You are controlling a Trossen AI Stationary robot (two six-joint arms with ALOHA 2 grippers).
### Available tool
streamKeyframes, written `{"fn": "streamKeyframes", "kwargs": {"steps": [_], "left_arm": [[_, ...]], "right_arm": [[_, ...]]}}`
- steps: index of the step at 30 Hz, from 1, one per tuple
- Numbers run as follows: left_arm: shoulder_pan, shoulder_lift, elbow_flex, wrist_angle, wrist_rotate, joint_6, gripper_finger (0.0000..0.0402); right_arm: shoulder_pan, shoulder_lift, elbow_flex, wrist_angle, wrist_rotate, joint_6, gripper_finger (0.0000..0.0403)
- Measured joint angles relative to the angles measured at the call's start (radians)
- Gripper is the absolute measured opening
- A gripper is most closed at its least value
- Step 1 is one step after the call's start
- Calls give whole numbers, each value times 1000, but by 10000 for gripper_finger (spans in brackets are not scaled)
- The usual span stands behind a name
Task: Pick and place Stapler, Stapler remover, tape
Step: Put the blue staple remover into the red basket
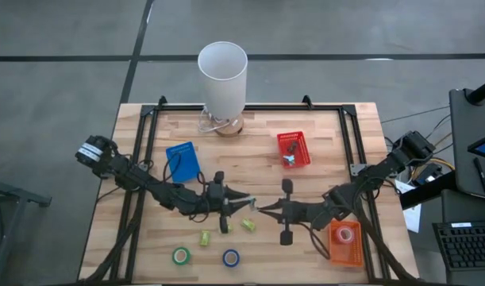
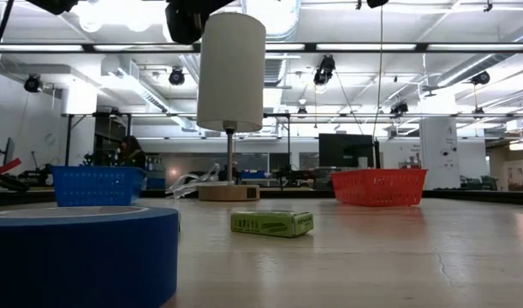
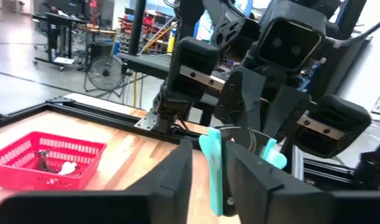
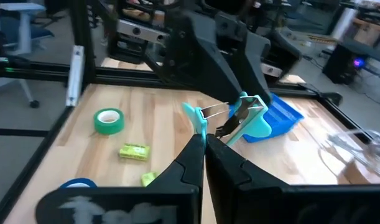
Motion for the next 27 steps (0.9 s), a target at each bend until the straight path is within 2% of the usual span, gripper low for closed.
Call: {"fn": "streamKeyframes", "kwargs": {"steps": [5, 10, 21, 27], "left_arm": [[-2, -18, 0, 15, -2, 22, 142], [-3, -23, 0, 11, 1, 21, 155], [-4, -20, -1, -3, 4, -15, 154], [-5, -20, -1, -27, 5, -36, 154]], "right_arm": [[-3, -20, 1, -152, 115, 78, 8], [-35, -61, 1, -369, 191, 224, 8], [-257, -79, -14, -826, 243, 608, 8], [-367, -78, -66, -919, 153, 722, 8]]}}
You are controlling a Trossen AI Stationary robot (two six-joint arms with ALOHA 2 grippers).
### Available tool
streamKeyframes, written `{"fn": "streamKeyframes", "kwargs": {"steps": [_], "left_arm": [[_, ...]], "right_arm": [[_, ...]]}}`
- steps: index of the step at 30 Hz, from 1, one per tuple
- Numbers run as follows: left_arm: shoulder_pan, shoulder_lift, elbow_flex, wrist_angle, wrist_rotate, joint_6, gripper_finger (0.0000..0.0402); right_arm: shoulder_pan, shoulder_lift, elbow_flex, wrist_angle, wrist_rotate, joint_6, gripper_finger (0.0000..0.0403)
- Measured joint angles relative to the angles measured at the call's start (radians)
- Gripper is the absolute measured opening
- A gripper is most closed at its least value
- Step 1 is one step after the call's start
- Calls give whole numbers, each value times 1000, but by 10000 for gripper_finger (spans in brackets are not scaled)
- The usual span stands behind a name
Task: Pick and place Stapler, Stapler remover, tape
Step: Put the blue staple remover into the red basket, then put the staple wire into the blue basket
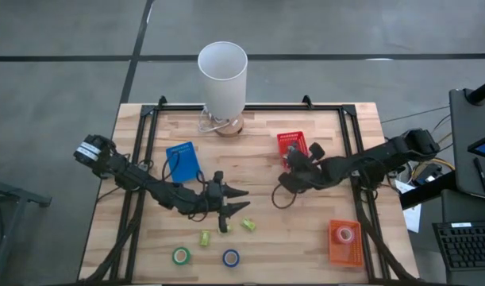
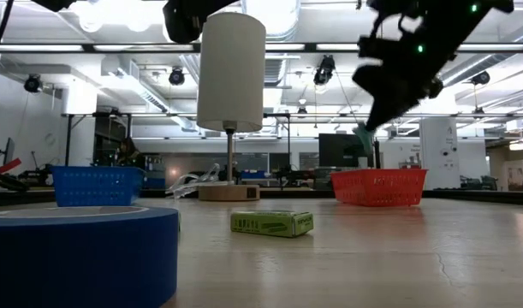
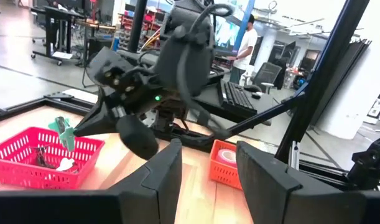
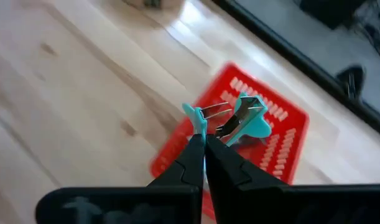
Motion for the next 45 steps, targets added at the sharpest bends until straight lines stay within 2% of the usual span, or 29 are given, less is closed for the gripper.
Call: {"fn": "streamKeyframes", "kwargs": {"steps": [9, 16, 30, 38, 41, 45], "left_arm": [[0, 1, 0, -6, 2, -3, 152], [0, 1, 0, -17, -2, -10, 152], [0, 1, -1, -238, -1, -163, 152], [12, 1, -2, -368, 17, -180, 152], [22, 1, -2, -403, 78, -185, 152], [43, 1, -2, -430, 271, -104, 152]], "right_arm": [[-97, 1, -84, -2, -111, 53, 8], [-126, 1, -93, -1, -130, 53, 8], [-131, 1, -130, 16, -159, 48, 9], [-133, 1, -135, 76, -175, 22, 58], [-132, 0, -131, 75, -175, 5, 82], [-111, 0, -105, 80, -176, -17, 105]]}}
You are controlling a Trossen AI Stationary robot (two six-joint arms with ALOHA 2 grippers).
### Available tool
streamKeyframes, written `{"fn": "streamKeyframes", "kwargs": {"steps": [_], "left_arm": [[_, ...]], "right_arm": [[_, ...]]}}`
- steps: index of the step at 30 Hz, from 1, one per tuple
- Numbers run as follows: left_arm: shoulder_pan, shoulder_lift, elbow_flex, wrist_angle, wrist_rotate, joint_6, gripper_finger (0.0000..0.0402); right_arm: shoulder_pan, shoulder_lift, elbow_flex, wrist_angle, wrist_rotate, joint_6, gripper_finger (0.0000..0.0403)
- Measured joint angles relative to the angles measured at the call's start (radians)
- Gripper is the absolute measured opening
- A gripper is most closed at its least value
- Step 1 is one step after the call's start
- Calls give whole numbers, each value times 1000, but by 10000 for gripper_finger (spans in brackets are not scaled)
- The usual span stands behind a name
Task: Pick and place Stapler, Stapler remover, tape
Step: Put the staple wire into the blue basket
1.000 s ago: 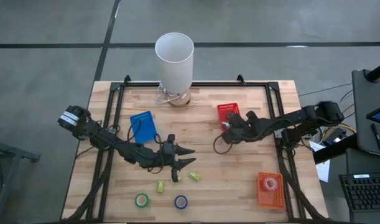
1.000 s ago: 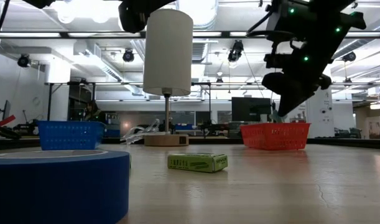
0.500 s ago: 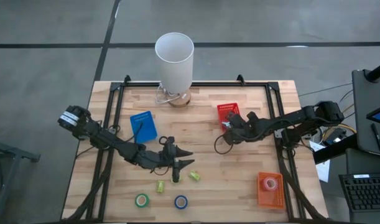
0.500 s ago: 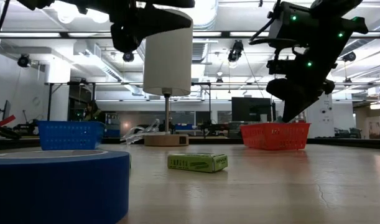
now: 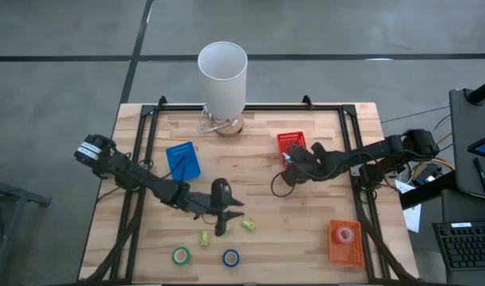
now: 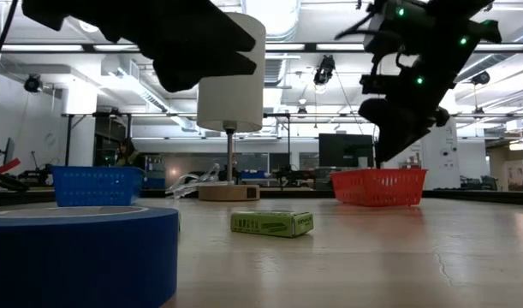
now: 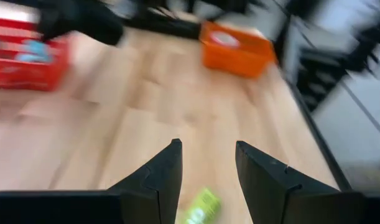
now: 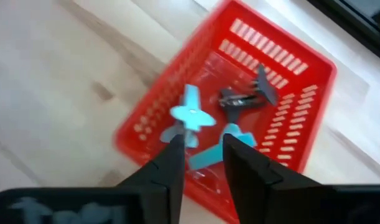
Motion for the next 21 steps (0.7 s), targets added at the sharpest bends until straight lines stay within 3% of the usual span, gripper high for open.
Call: {"fn": "streamKeyframes", "kwargs": {"steps": [2, 11, 21], "left_arm": [[7, 0, 0, -17, 58, 38, 152], [11, 61, 18, -46, 87, 181, 152], [29, 250, 117, -91, 205, 199, 188]], "right_arm": [[20, 0, 14, 1, -1, -14, 114], [144, 0, 89, 1, -2, -39, 136], [276, -1, 183, 3, 3, -73, 119]]}}
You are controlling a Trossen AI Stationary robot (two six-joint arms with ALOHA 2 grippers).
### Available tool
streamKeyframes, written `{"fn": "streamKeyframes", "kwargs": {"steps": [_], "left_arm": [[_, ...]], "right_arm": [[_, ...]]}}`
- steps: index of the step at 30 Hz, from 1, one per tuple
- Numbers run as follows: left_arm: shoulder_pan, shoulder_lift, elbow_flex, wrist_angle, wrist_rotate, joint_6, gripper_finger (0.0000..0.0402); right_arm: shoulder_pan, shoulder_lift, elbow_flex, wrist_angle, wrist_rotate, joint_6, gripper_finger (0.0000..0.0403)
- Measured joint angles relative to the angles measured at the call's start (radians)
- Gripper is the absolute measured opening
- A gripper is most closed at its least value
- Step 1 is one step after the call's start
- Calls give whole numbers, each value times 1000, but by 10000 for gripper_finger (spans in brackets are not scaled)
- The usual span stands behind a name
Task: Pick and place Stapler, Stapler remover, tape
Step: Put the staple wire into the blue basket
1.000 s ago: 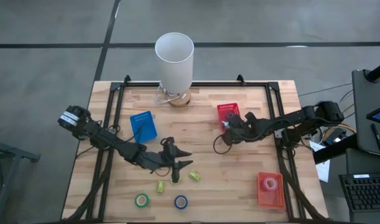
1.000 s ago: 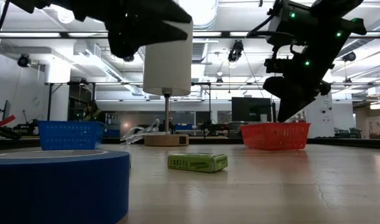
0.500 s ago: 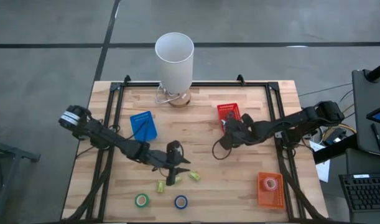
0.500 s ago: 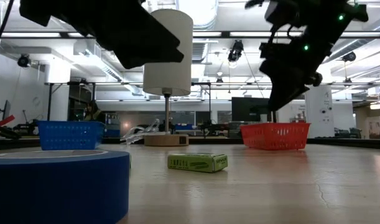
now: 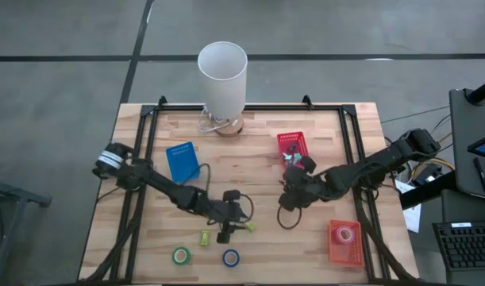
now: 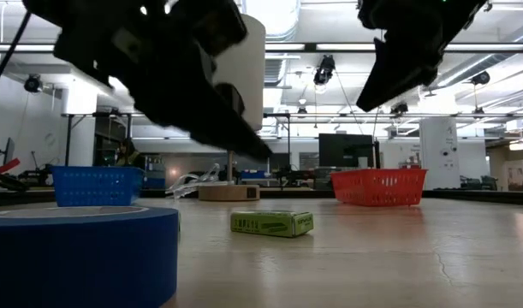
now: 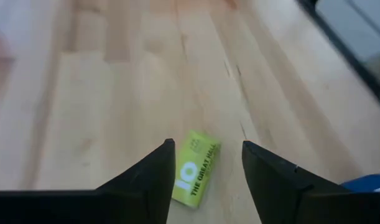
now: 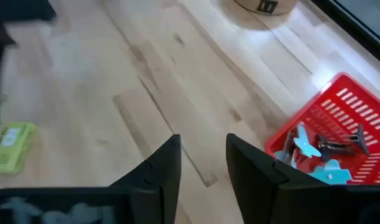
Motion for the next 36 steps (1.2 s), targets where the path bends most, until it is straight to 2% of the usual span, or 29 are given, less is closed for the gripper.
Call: {"fn": "streamKeyframes", "kwargs": {"steps": [9, 15, 22, 36], "left_arm": [[8, 112, 96, -60, 0, 57, 203], [16, 136, 111, -117, 0, 61, 202], [28, 159, 115, -110, 0, 54, 202], [29, 160, 117, -111, -2, 8, 202]], "right_arm": [[35, 0, 4, -3, 33, 1, 95], [35, 0, 4, -2, 34, 0, 82], [35, 0, 3, -3, 35, 0, 69], [35, 0, 2, -2, 36, 0, 78]]}}
